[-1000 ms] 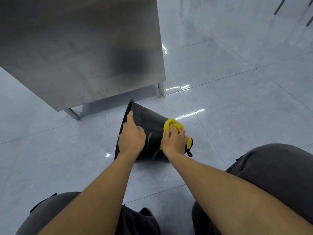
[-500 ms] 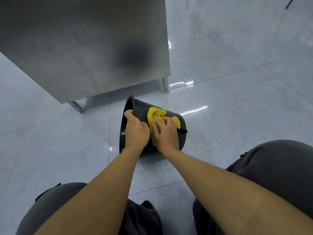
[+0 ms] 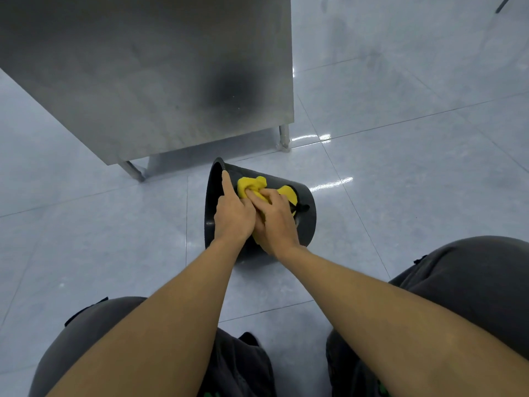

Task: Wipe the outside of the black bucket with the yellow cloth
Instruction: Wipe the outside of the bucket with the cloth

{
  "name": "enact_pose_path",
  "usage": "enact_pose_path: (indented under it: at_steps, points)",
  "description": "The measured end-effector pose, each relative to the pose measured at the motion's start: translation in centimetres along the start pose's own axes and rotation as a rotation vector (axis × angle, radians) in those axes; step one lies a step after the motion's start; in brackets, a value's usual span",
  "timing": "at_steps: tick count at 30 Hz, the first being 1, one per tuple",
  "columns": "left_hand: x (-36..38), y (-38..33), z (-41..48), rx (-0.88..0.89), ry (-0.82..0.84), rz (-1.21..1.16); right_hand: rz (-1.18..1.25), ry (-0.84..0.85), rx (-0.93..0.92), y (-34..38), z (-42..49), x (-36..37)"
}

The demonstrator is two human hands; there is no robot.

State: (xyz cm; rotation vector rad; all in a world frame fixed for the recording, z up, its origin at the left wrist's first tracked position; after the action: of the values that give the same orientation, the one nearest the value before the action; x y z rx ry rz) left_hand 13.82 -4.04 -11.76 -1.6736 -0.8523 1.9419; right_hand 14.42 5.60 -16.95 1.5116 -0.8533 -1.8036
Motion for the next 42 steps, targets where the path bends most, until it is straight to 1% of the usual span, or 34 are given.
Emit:
enact_pose_path:
  at_steps: [3,6,8,11,12,13,14,19,21,22,25,27,31,33,35,36,40,42]
  points:
    - [-0.2,-0.4,-0.1,0.020,0.016,-0.046,-0.012,-0.054,0.060,-0.8,-0.1,-0.2]
    - [-0.5,-0.8,-0.2,0.019,0.021,-0.060,-0.037,-0.098,0.169,-2.1,0.0,-0.3]
    - [-0.5,-1.0,-0.2,0.015,0.023,-0.039,-0.060,-0.107,0.305,-3.4,0.3,-0.6]
    - [-0.4,-1.1,-0.3,0.009,0.020,-0.039,-0.085,-0.142,0.580,-5.6,0.3,-1.5]
    - [-0.3,-1.2,-0.3,0.013,0.016,-0.038,-0.107,-0.153,0.618,-5.9,0.2,-1.7]
    - [-0.2,-1.2,-0.2,0.020,0.011,-0.030,-0.128,-0.162,0.607,-5.9,0.1,-1.8]
    - [-0.2,-1.1,-0.1,0.019,0.004,-0.017,-0.130,-0.168,0.556,-5.6,0.0,-1.8]
    - [-0.7,-0.6,1.1,-0.034,0.004,0.057,-0.007,-0.096,0.128,-2.3,0.6,-1.4]
    - [-0.7,-0.7,1.2,-0.015,0.009,0.084,0.013,-0.064,0.063,-1.0,0.7,-1.2]
    - [-0.7,-0.9,1.1,0.008,0.007,0.095,0.020,-0.061,0.071,-0.8,0.8,-1.0]
    - [-0.6,-1.1,0.7,0.093,-0.059,0.042,0.004,-0.093,0.183,-1.6,1.1,-0.9]
    - [-0.8,-1.2,0.3,0.088,-0.082,0.058,-0.044,-0.108,0.286,-2.6,1.1,-1.1]
    - [-1.0,-1.4,-0.1,0.079,-0.026,0.247,-0.068,-0.123,0.541,-4.5,0.6,-1.5]
    - [-1.1,-1.4,-0.2,0.067,0.009,0.279,-0.083,-0.128,0.596,-4.7,0.5,-1.7]
    - [-1.1,-1.0,-0.2,0.064,0.027,0.255,-0.086,-0.122,0.557,-4.2,0.4,-1.8]
    - [-1.0,-0.9,-0.2,0.066,0.029,0.216,-0.071,-0.123,0.499,-3.8,0.4,-1.8]
    - [-0.8,-1.0,-0.2,0.038,0.037,0.095,0.022,-0.089,0.148,-1.3,0.4,-1.2]
    - [-0.9,-1.1,0.1,0.014,0.055,0.088,0.047,-0.045,0.071,-0.3,0.4,-1.0]
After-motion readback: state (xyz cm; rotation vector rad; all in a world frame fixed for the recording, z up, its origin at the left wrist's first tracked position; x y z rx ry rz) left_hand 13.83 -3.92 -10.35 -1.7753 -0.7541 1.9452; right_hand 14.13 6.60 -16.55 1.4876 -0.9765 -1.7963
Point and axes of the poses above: each hand's wrist, its own z-axis towards the middle knuckle, its own x-axis out of the palm, y = z × x, the point moved 2 cm from there along z, towards the middle knuckle, and after that the axes turned 13 degrees about x, right-handed, at the moved point
